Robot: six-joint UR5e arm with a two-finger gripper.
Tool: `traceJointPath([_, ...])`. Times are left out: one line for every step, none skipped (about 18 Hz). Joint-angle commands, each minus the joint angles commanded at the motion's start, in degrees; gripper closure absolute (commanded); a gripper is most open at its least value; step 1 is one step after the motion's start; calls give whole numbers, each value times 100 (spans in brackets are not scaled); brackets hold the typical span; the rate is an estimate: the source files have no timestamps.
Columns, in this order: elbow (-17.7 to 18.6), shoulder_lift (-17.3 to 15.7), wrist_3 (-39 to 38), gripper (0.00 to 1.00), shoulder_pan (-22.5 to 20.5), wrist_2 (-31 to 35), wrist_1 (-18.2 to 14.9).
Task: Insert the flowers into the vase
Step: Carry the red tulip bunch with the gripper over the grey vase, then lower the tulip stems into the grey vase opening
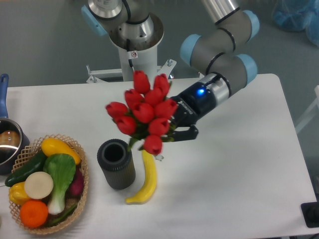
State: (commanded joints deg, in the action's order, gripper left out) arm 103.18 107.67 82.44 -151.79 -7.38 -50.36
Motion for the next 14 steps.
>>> traceJointPath([18,-18,53,70,105,-79,0])
traceJointPath([44,-18,97,70,176,-184,0])
traceJointPath([105,-18,149,70,202,-307,0])
traceJointPath([140,-27,159,70,220,-412,0])
traceJointPath([184,-53,167,70,246,-440,0])
traceJointPath([220,-106,168,70,255,-440,0])
traceJointPath([246,-132,168,70,264,-449,0])
traceJointPath([264,-141,168,70,282,-457,0])
traceJointPath([316,-141,168,70,325,-457,0])
traceJointPath([386,-141,168,70,352,-475,0])
traceJointPath([448,-133,168,70,352,-518,0])
traceJointPath([527,-132,176,70,352,-589,0])
traceJointPath([606,-141,168,70,361,-668,-9])
traceJointPath([676,-141,176,70,361,-694,-9])
